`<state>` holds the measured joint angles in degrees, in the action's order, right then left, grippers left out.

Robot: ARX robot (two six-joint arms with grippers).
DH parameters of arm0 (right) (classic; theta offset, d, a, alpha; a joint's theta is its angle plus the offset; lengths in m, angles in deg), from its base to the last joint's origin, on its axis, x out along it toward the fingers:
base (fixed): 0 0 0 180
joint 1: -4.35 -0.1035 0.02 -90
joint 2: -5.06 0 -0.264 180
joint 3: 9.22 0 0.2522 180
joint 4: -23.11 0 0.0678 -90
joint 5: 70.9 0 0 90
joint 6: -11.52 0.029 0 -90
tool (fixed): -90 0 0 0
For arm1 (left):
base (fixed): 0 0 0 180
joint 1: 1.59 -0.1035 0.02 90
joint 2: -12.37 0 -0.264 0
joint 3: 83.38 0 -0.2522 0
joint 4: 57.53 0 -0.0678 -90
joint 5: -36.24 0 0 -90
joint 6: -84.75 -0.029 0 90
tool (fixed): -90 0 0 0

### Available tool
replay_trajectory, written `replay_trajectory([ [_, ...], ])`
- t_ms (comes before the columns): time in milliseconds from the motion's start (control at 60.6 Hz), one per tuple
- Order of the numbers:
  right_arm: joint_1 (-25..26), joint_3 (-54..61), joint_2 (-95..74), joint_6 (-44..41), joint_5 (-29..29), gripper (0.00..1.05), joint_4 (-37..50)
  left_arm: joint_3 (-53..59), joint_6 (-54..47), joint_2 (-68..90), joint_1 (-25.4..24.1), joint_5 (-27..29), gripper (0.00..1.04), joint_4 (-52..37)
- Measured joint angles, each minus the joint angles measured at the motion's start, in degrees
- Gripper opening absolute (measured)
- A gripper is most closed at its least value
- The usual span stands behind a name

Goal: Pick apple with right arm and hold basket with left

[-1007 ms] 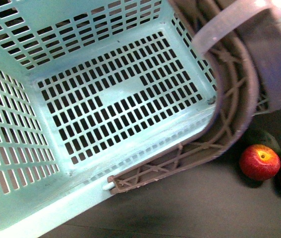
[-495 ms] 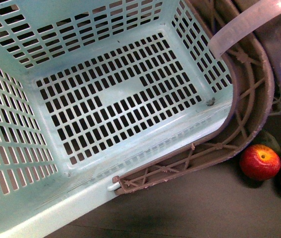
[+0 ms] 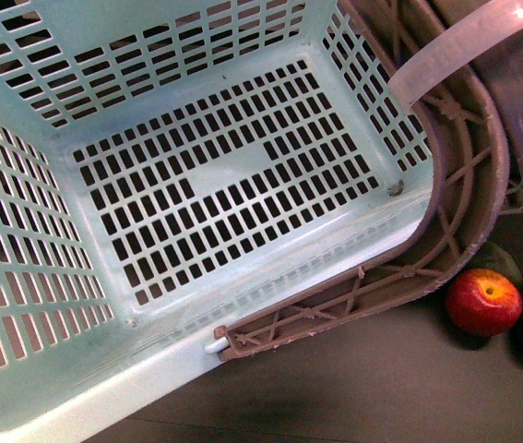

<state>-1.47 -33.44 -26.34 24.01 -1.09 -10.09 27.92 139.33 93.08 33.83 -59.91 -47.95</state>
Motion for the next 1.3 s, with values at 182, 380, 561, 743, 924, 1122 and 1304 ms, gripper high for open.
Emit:
replay_trajectory([
  [182, 1.11, 1.01, -17.90, -3.98, 6.25, 0.96, 16.74, 0.00, 0.11, 0.02, 0.00, -0.22, 0.15, 0.00],
  [380, 3.30, -0.85, -40.19, -9.79, 8.92, 0.96, 35.95, 0.00, 0.07, 0.02, 0.00, -0.22, 0.15, 0.00],
  [561, 5.22, -7.15, -63.78, -13.62, 11.21, 0.96, 51.15, 0.00, 0.04, 0.02, 0.00, -0.15, 0.15, 0.00],
  [743, 5.33, -12.50, -79.14, -14.25, 11.72, 0.96, 56.92, 0.00, 0.07, 0.02, 0.00, -0.20, 0.15, 0.00],
  [924, 4.72, -18.62, -89.18, -13.18, 11.67, 0.96, 57.57, 0.00, 0.07, 0.02, 0.00, -0.20, 0.15, 0.00],
  [1122, 3.67, -24.44, -95.21, -11.34, 11.17, 0.96, 56.37, -0.02, 0.04, 0.02, 0.00, -0.17, 0.15, 0.00],
  [1304, 3.50, -27.89, -98.12, -9.66, 11.17, 0.96, 55.65, 0.00, 0.07, 0.02, 0.00, -0.20, 0.15, 0.00],
])
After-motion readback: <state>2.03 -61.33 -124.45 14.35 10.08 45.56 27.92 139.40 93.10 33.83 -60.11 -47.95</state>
